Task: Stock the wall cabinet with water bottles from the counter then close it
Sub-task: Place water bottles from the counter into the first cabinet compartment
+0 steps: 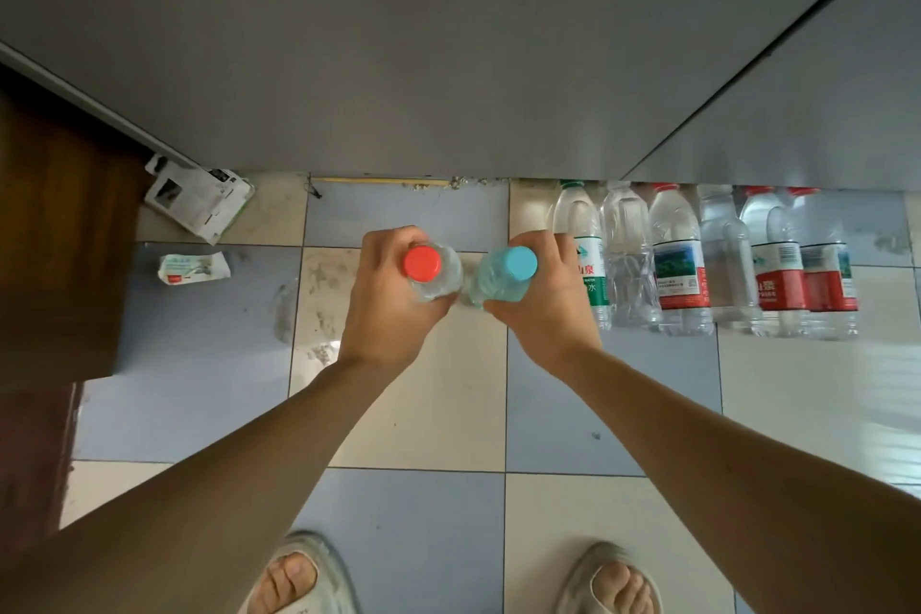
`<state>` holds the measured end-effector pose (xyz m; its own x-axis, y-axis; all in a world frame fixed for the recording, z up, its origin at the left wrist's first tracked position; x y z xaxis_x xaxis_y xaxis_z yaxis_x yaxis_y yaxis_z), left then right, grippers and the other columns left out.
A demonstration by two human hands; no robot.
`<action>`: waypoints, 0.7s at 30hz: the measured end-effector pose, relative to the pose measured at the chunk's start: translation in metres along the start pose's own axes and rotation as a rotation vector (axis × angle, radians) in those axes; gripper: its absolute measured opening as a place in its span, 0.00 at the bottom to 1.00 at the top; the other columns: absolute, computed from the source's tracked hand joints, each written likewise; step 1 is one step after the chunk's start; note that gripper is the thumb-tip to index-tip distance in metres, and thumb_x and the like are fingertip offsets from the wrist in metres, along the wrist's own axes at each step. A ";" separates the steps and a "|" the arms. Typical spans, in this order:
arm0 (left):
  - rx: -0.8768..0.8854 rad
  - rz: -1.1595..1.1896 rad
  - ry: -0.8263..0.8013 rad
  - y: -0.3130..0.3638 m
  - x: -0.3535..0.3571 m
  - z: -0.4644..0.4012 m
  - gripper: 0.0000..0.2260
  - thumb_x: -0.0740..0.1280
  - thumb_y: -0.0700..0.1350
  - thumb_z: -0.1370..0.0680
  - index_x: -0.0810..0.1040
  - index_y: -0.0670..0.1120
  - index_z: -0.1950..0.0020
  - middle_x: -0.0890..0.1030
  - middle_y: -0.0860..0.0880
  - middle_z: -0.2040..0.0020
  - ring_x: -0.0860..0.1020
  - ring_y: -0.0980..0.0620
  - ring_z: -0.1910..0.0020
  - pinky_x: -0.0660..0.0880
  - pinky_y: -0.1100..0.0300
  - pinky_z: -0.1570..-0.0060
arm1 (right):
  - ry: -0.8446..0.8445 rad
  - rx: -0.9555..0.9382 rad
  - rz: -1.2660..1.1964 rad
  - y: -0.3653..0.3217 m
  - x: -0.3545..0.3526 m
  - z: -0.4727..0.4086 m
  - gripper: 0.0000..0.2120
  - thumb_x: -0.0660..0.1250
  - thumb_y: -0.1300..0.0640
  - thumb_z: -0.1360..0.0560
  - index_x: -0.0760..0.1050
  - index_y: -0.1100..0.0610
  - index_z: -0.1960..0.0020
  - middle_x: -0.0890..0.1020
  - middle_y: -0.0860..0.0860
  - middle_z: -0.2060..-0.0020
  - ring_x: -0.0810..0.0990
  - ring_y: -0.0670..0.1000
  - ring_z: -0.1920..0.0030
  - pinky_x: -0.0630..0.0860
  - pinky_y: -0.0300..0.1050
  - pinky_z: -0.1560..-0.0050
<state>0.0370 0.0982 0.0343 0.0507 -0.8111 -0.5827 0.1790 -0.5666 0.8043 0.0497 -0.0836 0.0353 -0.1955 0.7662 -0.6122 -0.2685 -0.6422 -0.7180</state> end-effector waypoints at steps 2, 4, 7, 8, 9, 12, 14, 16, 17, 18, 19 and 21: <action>0.040 -0.017 0.010 -0.004 0.003 0.005 0.25 0.82 0.44 0.33 0.74 0.50 0.41 0.72 0.53 0.43 0.72 0.73 0.49 0.67 0.79 0.52 | 0.025 0.005 -0.018 0.008 0.006 0.010 0.31 0.81 0.61 0.34 0.70 0.53 0.36 0.67 0.45 0.43 0.71 0.46 0.49 0.67 0.30 0.51; 0.073 -0.037 -0.012 -0.005 0.004 0.005 0.27 0.82 0.46 0.32 0.73 0.50 0.39 0.72 0.53 0.42 0.72 0.68 0.49 0.67 0.80 0.52 | 0.043 -0.007 -0.037 0.012 0.012 0.017 0.32 0.80 0.62 0.33 0.70 0.53 0.35 0.66 0.45 0.43 0.70 0.45 0.48 0.67 0.30 0.49; 0.078 -0.051 -0.044 -0.007 0.008 -0.001 0.29 0.83 0.47 0.34 0.74 0.48 0.37 0.74 0.51 0.41 0.72 0.60 0.47 0.68 0.79 0.50 | 0.041 -0.011 -0.068 0.013 0.014 0.016 0.32 0.80 0.61 0.32 0.69 0.52 0.33 0.66 0.46 0.41 0.70 0.45 0.46 0.68 0.30 0.48; 0.062 -0.044 -0.054 -0.009 0.010 -0.005 0.30 0.83 0.47 0.34 0.74 0.48 0.37 0.75 0.51 0.41 0.73 0.58 0.46 0.68 0.78 0.50 | 0.033 0.002 -0.087 0.013 0.014 0.014 0.33 0.80 0.60 0.32 0.69 0.52 0.33 0.67 0.47 0.41 0.71 0.46 0.45 0.69 0.30 0.46; 0.040 -0.033 -0.075 -0.010 0.011 -0.007 0.30 0.83 0.46 0.35 0.74 0.49 0.37 0.76 0.51 0.42 0.74 0.57 0.46 0.68 0.77 0.50 | 0.017 0.028 -0.106 0.013 0.014 0.011 0.34 0.81 0.59 0.33 0.69 0.52 0.32 0.68 0.48 0.40 0.71 0.47 0.44 0.70 0.32 0.44; -0.049 0.020 -0.176 -0.017 0.016 -0.012 0.29 0.83 0.45 0.34 0.73 0.53 0.38 0.77 0.52 0.42 0.76 0.54 0.44 0.71 0.72 0.48 | -0.043 0.112 -0.119 0.018 0.016 0.005 0.38 0.83 0.58 0.35 0.68 0.53 0.29 0.70 0.50 0.37 0.73 0.50 0.40 0.73 0.43 0.36; -0.120 0.086 -0.222 -0.024 0.018 -0.014 0.29 0.82 0.43 0.33 0.73 0.54 0.37 0.79 0.52 0.42 0.78 0.54 0.43 0.72 0.70 0.48 | -0.064 0.138 -0.119 0.025 0.020 0.002 0.41 0.83 0.58 0.36 0.67 0.52 0.28 0.71 0.49 0.37 0.73 0.51 0.39 0.73 0.44 0.35; -0.189 0.138 -0.252 -0.030 0.019 -0.015 0.28 0.82 0.42 0.32 0.74 0.54 0.37 0.80 0.53 0.43 0.78 0.59 0.44 0.71 0.76 0.52 | -0.081 0.156 -0.125 0.032 0.026 -0.001 0.43 0.84 0.58 0.36 0.66 0.51 0.28 0.72 0.48 0.38 0.73 0.50 0.39 0.73 0.43 0.36; -0.215 0.156 -0.263 -0.032 0.021 -0.016 0.28 0.82 0.42 0.32 0.75 0.54 0.37 0.81 0.55 0.43 0.78 0.62 0.45 0.70 0.78 0.53 | -0.094 0.163 -0.134 0.035 0.029 -0.003 0.43 0.83 0.58 0.36 0.66 0.50 0.27 0.72 0.48 0.39 0.73 0.50 0.39 0.73 0.43 0.36; -0.229 0.163 -0.266 -0.033 0.022 -0.016 0.28 0.82 0.42 0.32 0.75 0.55 0.38 0.81 0.56 0.44 0.78 0.64 0.46 0.70 0.78 0.54 | -0.108 0.171 -0.145 0.038 0.033 -0.004 0.43 0.83 0.59 0.36 0.66 0.49 0.27 0.72 0.48 0.39 0.73 0.49 0.38 0.73 0.44 0.36; -0.227 0.161 -0.260 -0.034 0.024 -0.016 0.27 0.82 0.42 0.32 0.75 0.56 0.39 0.81 0.57 0.45 0.78 0.64 0.46 0.70 0.78 0.54 | -0.117 0.179 -0.155 0.041 0.037 -0.005 0.42 0.83 0.59 0.36 0.66 0.49 0.27 0.73 0.48 0.39 0.73 0.49 0.38 0.73 0.45 0.35; -0.190 0.145 -0.228 -0.033 0.026 -0.016 0.26 0.82 0.42 0.32 0.76 0.56 0.40 0.81 0.56 0.45 0.79 0.61 0.45 0.71 0.75 0.51 | -0.098 0.181 -0.181 0.044 0.042 -0.006 0.40 0.83 0.59 0.35 0.67 0.49 0.29 0.74 0.48 0.40 0.74 0.50 0.39 0.74 0.46 0.36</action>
<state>0.0479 0.0976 -0.0089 -0.1284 -0.9051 -0.4053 0.3672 -0.4230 0.8284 0.0351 -0.0793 -0.0240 -0.2170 0.8725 -0.4378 -0.4696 -0.4865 -0.7367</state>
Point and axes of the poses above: each hand's wrist, its own z-axis away from the middle knuckle, its own x-axis out of the palm, y = z × x, the point moved 1 cm from there along -z, towards the middle knuckle
